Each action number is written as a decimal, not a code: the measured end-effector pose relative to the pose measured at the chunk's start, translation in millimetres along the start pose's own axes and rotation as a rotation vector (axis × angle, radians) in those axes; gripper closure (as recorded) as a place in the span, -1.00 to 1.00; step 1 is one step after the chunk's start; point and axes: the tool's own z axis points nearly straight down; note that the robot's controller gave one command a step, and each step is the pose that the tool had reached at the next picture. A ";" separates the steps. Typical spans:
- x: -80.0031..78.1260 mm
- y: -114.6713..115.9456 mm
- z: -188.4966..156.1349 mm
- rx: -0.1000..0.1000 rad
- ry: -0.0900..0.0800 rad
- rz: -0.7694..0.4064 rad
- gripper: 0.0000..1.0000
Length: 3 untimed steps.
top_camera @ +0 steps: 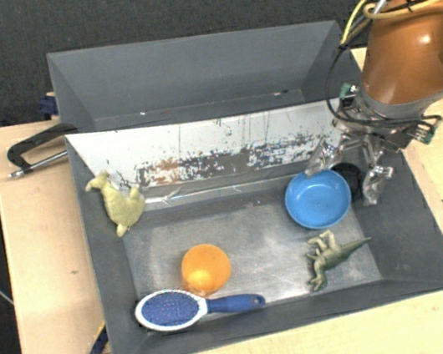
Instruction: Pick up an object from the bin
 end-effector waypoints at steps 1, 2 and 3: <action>21.8 7.6 82.8 -0.008 -0.003 -0.564 -1.00; 21.8 2.6 76.0 0.004 -0.002 -0.561 1.00; 24.7 8.3 -73.8 0.009 -0.001 -0.555 1.00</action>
Offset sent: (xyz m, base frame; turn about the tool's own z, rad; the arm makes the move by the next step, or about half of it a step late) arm -0.0196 -0.0169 -0.0828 -0.5657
